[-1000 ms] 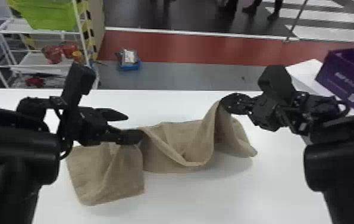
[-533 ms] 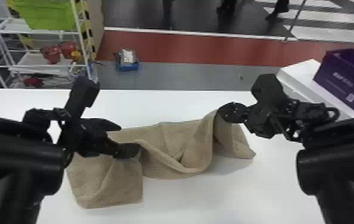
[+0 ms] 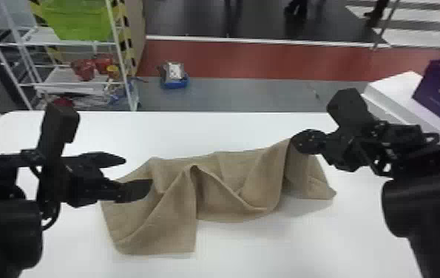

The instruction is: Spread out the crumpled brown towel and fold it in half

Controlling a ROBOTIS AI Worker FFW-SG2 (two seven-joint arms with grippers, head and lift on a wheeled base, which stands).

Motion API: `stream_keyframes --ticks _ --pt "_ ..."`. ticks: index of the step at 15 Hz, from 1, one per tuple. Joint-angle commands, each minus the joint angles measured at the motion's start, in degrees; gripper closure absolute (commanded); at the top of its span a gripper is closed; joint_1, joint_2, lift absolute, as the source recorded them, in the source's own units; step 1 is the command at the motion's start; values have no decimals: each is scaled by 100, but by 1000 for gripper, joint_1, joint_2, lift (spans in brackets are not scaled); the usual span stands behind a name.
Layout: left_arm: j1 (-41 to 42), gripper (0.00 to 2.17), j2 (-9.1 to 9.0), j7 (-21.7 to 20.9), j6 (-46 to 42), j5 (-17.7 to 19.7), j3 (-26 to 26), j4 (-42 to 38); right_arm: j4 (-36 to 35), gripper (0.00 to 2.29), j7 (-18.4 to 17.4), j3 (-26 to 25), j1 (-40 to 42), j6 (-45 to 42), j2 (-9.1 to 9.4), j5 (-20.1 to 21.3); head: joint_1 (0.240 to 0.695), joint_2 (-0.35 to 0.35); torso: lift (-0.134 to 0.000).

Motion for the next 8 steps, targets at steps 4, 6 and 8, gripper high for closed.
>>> stream_keyframes --ticks 4,6,8 --pt "798 100 1 -82 -43 -120 -6 -638 208 2013 -58 62 -242 135 59 60 695 -51 -123" --pt "1281 124 -26 -117 -8 -120 -103 -1095 217 2013 -84 141 -312 346 67 87 695 -52 -123" --pt "1642 144 -8 -117 -43 -129 -375 -1350 217 2013 -128 185 -374 610 76 60 695 -64 -123"
